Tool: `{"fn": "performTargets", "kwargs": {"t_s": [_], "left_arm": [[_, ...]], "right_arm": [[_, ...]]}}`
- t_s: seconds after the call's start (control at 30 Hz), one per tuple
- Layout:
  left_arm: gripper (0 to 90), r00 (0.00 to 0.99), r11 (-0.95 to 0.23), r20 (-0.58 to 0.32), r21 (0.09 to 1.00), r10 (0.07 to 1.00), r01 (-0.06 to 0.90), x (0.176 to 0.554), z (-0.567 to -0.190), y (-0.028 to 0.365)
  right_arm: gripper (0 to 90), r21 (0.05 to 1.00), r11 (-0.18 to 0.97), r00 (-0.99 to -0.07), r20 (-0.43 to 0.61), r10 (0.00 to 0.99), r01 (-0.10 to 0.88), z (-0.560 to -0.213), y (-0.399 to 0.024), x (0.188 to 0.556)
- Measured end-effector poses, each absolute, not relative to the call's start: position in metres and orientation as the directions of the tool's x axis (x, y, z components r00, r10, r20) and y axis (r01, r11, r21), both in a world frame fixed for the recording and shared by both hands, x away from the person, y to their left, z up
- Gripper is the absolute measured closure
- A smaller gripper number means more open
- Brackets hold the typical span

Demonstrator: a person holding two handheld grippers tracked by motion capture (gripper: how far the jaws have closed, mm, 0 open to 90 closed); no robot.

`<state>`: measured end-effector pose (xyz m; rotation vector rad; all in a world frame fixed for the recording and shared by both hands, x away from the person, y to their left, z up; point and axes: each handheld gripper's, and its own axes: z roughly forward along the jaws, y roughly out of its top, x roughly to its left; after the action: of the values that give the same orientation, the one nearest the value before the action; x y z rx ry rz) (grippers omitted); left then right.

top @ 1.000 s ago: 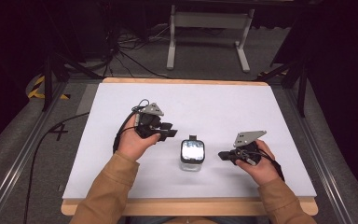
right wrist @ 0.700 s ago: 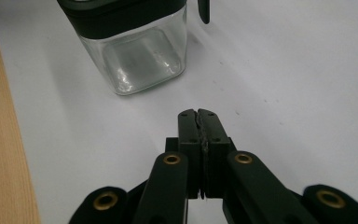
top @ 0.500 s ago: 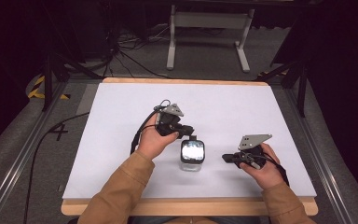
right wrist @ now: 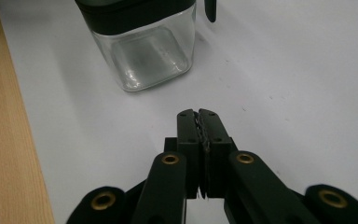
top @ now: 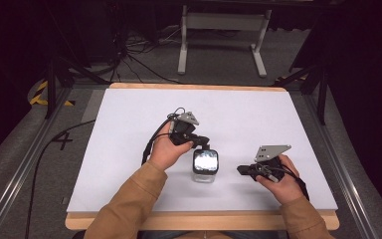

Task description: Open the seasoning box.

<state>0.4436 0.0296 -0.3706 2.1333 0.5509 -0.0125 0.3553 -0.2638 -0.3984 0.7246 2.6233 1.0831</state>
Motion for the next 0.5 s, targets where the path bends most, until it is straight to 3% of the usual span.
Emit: {"fn": "performTargets", "kwargs": {"t_s": [0.5], "left_arm": [[89.6, 0.889, -0.482, -0.233, 0.771, 0.394, 0.416, 0.444, -0.371, 0.029]], "right_arm": [[89.0, 0.731, 0.612, -0.887, -0.020, 0.461, 0.301, -0.390, -0.241, 0.345]]}}
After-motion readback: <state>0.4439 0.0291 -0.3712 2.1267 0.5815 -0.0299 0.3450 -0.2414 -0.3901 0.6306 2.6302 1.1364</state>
